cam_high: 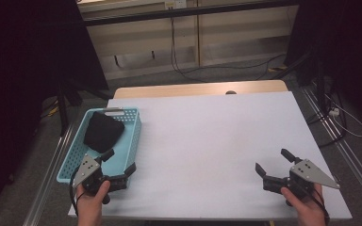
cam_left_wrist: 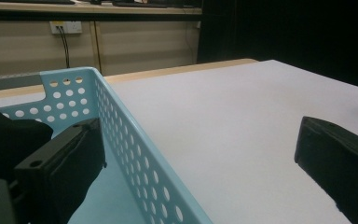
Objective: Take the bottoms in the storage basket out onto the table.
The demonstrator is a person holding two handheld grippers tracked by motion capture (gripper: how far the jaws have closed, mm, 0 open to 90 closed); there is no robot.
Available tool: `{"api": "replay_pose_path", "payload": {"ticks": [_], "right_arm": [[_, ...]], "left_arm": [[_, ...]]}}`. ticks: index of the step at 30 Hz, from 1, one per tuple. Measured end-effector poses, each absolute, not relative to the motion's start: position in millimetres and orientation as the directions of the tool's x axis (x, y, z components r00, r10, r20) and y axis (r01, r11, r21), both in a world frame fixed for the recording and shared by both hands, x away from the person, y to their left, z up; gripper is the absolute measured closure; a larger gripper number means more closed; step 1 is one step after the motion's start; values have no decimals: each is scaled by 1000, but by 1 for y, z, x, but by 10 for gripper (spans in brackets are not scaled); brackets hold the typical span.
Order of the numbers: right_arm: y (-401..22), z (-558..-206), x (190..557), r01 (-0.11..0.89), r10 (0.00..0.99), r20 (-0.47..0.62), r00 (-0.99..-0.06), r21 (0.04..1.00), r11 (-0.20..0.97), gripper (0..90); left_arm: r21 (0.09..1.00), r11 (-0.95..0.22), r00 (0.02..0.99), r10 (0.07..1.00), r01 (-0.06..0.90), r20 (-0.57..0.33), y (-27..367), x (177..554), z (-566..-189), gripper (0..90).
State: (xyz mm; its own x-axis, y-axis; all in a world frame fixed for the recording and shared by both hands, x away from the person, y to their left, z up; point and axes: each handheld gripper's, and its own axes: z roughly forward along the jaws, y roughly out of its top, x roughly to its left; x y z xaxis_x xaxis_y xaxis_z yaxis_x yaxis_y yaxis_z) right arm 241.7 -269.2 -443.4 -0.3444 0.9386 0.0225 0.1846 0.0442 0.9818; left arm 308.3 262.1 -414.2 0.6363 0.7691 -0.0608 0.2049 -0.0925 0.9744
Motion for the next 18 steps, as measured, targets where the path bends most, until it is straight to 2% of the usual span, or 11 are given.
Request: {"api": "replay_pose_path", "payload": {"ticks": [18], "right_arm": [[-263,-442,247,171,933,13,-360,984,52,14]], "left_arm": [[979,-57,637,766,197,-84,263,310,-399,16]]}}
